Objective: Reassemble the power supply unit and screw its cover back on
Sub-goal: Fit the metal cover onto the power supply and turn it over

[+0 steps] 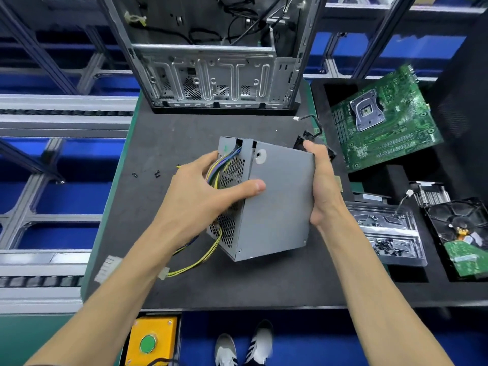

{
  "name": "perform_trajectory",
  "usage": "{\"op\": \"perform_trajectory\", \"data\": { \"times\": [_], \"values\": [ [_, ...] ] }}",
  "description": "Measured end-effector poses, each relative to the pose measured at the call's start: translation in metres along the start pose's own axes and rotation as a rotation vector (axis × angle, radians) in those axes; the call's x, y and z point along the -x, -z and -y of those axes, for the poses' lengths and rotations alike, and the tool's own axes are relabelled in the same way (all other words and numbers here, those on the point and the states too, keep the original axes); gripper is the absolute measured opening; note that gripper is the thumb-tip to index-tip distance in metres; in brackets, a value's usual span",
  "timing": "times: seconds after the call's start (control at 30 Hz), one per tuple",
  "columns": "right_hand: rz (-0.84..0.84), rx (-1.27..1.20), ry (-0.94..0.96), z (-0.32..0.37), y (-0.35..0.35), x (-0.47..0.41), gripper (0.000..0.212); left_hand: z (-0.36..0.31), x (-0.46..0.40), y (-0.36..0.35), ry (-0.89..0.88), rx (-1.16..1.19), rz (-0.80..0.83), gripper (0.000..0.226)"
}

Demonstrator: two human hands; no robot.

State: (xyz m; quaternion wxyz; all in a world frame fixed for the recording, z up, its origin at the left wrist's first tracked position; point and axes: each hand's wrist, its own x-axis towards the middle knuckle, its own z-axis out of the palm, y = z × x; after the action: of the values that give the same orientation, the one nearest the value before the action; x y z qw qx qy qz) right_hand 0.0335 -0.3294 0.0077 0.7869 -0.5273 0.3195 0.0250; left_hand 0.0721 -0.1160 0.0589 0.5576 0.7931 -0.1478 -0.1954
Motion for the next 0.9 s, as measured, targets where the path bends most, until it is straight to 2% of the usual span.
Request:
{"op": "perform_trajectory", "data": {
  "times": [0.07, 0.17, 0.2, 0.3, 0.33, 0.43, 0.47, 0.5, 0.57, 0.63, 0.67, 0.73, 0.8, 0.9],
  "values": [
    [-0.019, 0.102, -0.04, 0.0, 0.001, 0.0, 0.065, 0.006, -0.005, 0.004, 0.098, 0.089, 0.063, 0.046],
    [-0.04, 0.238, -0.081, -0.002, 0.003, 0.0, 0.072, 0.023, -0.011, 0.011, 0.266, 0.164, 0.181, 0.049],
    [-0.053, 0.301, -0.089, -0.003, 0.002, 0.001, 0.079, 0.029, -0.011, 0.011, 0.31, 0.201, 0.195, 0.047],
    [-0.117, 0.442, -0.143, -0.005, -0.004, 0.005, 0.129, 0.045, -0.013, 0.01, 0.4, 0.288, 0.163, 0.03],
    [-0.135, 0.485, -0.138, -0.005, -0.005, 0.005, 0.131, 0.049, -0.014, 0.012, 0.423, 0.3, 0.151, 0.029],
    [-0.175, 0.594, -0.109, 0.001, -0.01, 0.006, 0.119, 0.055, -0.015, 0.021, 0.441, 0.279, 0.16, 0.04],
    [-0.176, 0.628, -0.117, 0.003, -0.012, 0.007, 0.122, 0.055, -0.017, 0.024, 0.422, 0.225, 0.143, 0.045],
    [-0.173, 0.679, -0.137, 0.005, -0.012, 0.007, 0.127, 0.055, -0.02, 0.026, 0.387, 0.139, 0.094, 0.047],
    [-0.163, 0.78, -0.172, 0.007, -0.013, 0.005, 0.131, 0.056, -0.031, 0.028, 0.271, -0.096, -0.113, 0.044],
    [-0.163, 0.879, -0.154, 0.007, -0.012, 0.002, 0.123, 0.053, -0.043, 0.025, 0.123, -0.327, -0.297, 0.046],
    [-0.173, 0.935, -0.116, 0.006, -0.011, -0.001, 0.115, 0.049, -0.049, 0.021, 0.047, -0.398, -0.327, 0.044],
    [-0.241, 1.103, -0.004, 0.003, -0.009, -0.005, 0.101, 0.042, -0.059, 0.006, -0.066, -0.464, -0.294, 0.038],
    [-0.341, 1.269, 0.111, 0.003, -0.011, -0.004, 0.088, 0.035, -0.069, -0.009, -0.104, -0.5, -0.244, 0.034],
    [-0.386, 1.294, 0.36, 0.009, -0.018, 0.0, 0.063, 0.024, -0.082, -0.02, -0.107, -0.49, -0.22, 0.031]
  ]
}}
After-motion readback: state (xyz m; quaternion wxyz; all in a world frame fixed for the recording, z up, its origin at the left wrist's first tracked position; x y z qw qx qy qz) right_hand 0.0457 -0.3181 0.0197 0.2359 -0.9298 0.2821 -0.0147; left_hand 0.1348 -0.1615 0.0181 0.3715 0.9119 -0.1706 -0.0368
